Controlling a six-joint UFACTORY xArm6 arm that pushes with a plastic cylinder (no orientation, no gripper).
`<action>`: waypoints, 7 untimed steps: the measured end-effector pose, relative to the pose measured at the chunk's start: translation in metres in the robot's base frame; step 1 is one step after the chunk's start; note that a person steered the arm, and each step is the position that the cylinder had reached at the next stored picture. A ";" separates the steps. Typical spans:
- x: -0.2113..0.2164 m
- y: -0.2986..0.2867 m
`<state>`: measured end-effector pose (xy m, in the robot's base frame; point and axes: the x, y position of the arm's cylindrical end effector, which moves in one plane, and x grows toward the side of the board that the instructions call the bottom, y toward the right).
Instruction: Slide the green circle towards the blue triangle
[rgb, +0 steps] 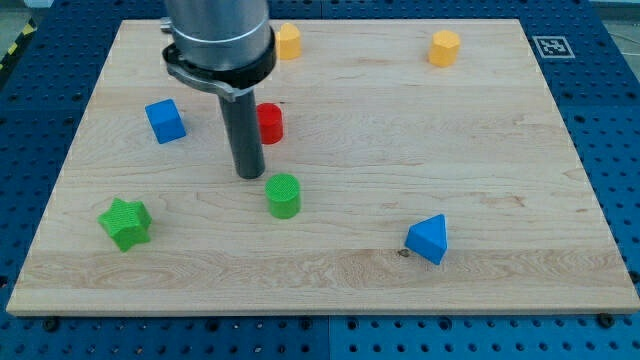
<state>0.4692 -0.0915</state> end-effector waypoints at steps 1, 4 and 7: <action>0.001 -0.004; 0.027 0.013; 0.042 0.034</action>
<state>0.5111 -0.0579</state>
